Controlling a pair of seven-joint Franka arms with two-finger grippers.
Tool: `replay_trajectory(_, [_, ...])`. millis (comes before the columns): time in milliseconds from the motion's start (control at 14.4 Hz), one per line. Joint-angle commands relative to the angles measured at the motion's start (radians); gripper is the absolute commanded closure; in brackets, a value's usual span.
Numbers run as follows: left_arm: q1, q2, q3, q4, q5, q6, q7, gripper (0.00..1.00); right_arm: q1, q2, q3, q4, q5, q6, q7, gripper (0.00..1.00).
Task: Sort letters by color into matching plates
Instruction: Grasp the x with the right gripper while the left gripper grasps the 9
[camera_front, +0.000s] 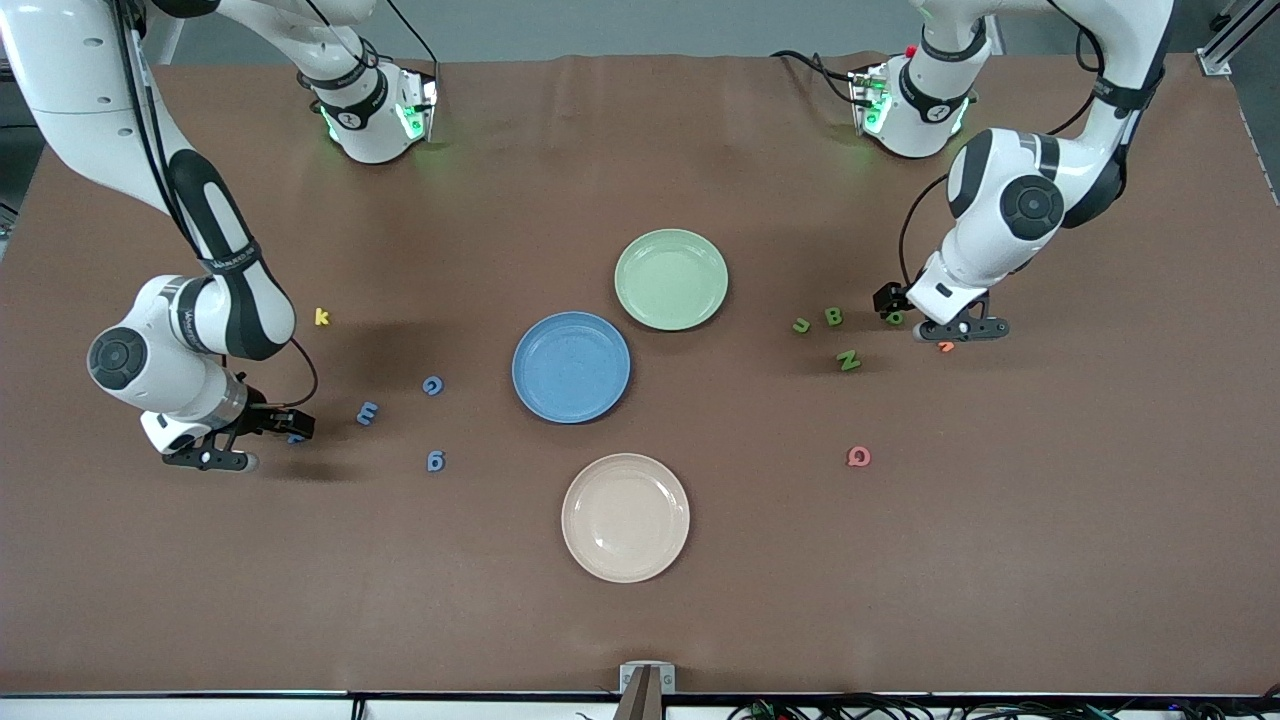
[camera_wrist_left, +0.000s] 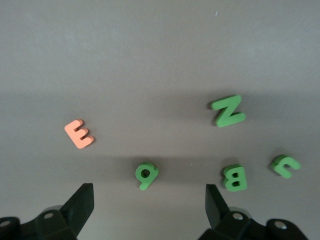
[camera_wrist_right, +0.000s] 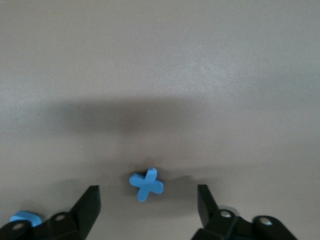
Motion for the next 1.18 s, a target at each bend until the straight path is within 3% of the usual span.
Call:
replay_trajectory(0, [0.008,0.030,-0.007,-0.044,0.035,0.081,-0.010,0.02,-0.004,0.013,0.007,-0.005,0.010,0.020,0.010,0.23])
replay_trajectory(556, [0.014,0.124,-0.006,-0.061,0.040,0.193,-0.008,0.11,-0.003,0.037,0.008,-0.008,0.010,0.036,0.011,0.40])
replay_trajectory(695, [0.014,0.124,-0.004,-0.067,0.046,0.193,-0.008,0.15,-0.003,0.037,0.010,-0.007,0.010,0.036,0.013,0.51])
replay_trajectory(973, [0.037,0.154,-0.004,-0.067,0.098,0.219,-0.010,0.25,-0.004,0.036,0.010,-0.007,0.010,0.027,0.013,0.93])
replay_trajectory(1112, [0.038,0.157,-0.004,-0.067,0.100,0.232,-0.010,0.27,-0.004,0.036,0.010,-0.004,0.010,0.025,0.003,0.98])
